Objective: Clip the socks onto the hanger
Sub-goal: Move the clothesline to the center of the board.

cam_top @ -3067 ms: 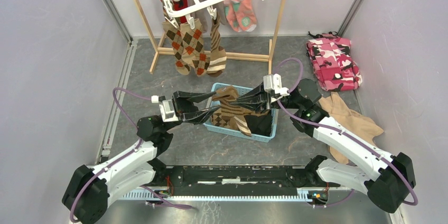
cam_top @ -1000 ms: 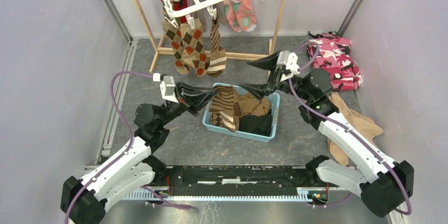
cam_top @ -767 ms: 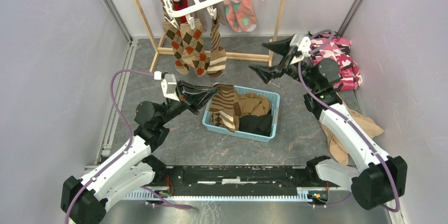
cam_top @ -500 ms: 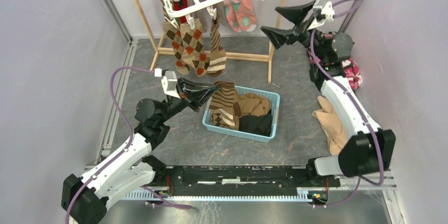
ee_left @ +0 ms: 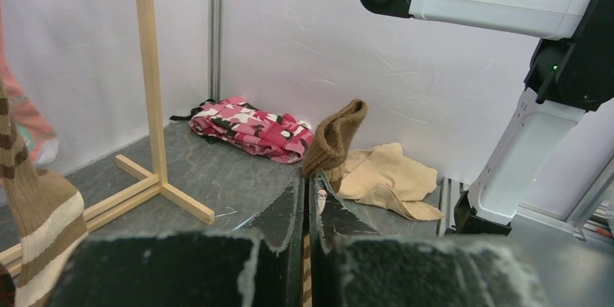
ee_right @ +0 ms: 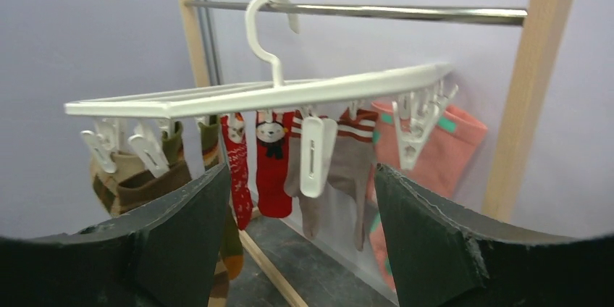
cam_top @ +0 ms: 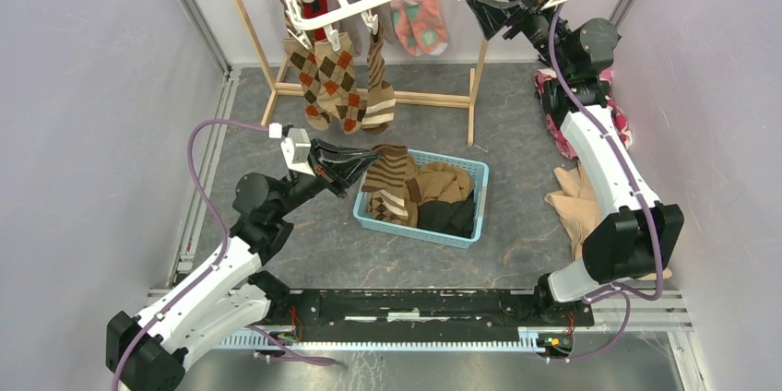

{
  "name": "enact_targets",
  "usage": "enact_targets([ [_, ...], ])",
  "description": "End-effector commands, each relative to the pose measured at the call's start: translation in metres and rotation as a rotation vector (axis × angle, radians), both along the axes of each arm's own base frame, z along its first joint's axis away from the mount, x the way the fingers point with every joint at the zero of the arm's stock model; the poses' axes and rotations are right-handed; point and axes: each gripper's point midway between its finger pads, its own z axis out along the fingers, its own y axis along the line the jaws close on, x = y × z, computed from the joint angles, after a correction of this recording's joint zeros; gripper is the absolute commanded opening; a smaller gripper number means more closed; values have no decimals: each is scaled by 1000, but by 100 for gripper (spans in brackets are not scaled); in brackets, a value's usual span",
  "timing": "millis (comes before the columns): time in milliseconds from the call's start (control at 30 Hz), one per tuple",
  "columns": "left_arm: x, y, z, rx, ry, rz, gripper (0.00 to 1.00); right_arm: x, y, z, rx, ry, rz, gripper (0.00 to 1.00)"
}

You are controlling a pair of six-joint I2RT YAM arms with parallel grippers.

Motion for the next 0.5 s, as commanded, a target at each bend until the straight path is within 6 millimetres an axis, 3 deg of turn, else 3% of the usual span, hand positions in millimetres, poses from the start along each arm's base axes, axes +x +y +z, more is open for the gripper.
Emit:
enact_targets([
  [0,4,8,12,5,-62,56,2,24,-19,-12,-7,50,-116,79],
  [200,3,11,8,22,-68,73,2,40,-13,-21,-30,76,-82,76],
  [300,2,13,6,28,-63,80,2,58,-29,-37,-41,128,-188,76],
  [467,2,15,2,37,-53,94,2,71,-50,-64,-62,173,-298,74],
])
